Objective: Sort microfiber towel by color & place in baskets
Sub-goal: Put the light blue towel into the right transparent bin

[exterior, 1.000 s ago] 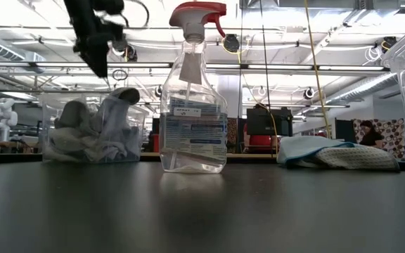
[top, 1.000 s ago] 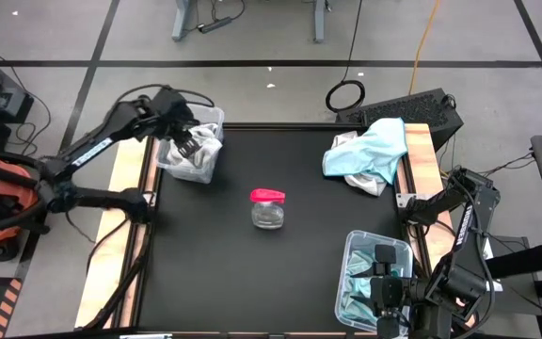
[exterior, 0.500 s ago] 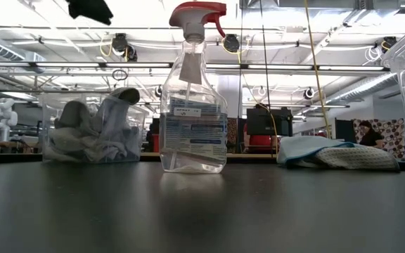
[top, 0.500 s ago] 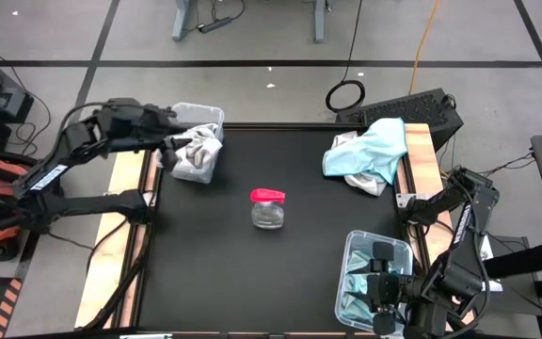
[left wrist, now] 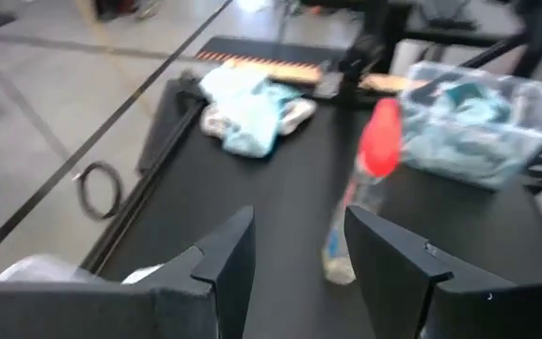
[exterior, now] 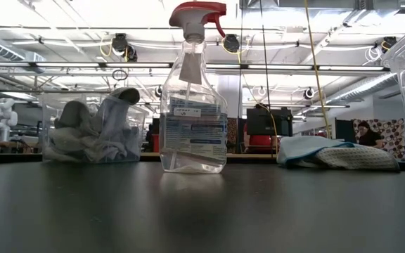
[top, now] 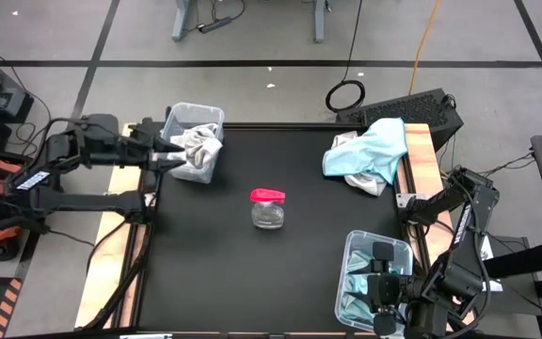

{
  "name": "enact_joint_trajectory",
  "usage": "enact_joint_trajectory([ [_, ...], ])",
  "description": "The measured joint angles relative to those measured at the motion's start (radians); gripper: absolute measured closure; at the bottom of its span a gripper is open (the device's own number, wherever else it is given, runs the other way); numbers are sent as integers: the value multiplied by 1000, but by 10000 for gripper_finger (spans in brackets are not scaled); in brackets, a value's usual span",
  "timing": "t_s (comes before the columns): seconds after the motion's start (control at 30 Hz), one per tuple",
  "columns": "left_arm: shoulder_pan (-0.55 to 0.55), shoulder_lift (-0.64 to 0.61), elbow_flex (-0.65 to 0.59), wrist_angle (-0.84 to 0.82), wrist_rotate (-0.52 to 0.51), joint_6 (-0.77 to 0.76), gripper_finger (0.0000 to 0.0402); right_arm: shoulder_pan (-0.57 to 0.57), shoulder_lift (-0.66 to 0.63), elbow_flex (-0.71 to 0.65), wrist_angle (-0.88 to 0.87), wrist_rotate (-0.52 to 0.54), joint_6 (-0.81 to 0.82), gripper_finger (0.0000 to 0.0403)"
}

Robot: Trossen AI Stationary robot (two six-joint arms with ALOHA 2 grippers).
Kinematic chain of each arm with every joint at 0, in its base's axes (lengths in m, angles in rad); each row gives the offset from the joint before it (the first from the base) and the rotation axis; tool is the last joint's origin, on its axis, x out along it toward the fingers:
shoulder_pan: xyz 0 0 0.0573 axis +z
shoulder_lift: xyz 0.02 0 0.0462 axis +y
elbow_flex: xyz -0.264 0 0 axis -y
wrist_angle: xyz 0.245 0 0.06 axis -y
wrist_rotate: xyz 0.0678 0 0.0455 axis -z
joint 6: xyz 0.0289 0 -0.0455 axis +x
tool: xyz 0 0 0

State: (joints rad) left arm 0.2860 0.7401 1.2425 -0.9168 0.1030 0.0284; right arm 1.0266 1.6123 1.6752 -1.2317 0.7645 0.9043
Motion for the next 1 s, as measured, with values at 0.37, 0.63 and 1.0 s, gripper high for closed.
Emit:
enact_joint_trajectory([
  [0.37,-221,9,-109,217,10,-32,230,-1,0,0,0,3,1,204],
  [0.63,-391,73,-195,361,-3,-49,230,-26,0,0,-14,3,1,204],
  [1.0,-653,223,-229,518,-167,-21,230,-81,0,0,-95,1,24,204],
])
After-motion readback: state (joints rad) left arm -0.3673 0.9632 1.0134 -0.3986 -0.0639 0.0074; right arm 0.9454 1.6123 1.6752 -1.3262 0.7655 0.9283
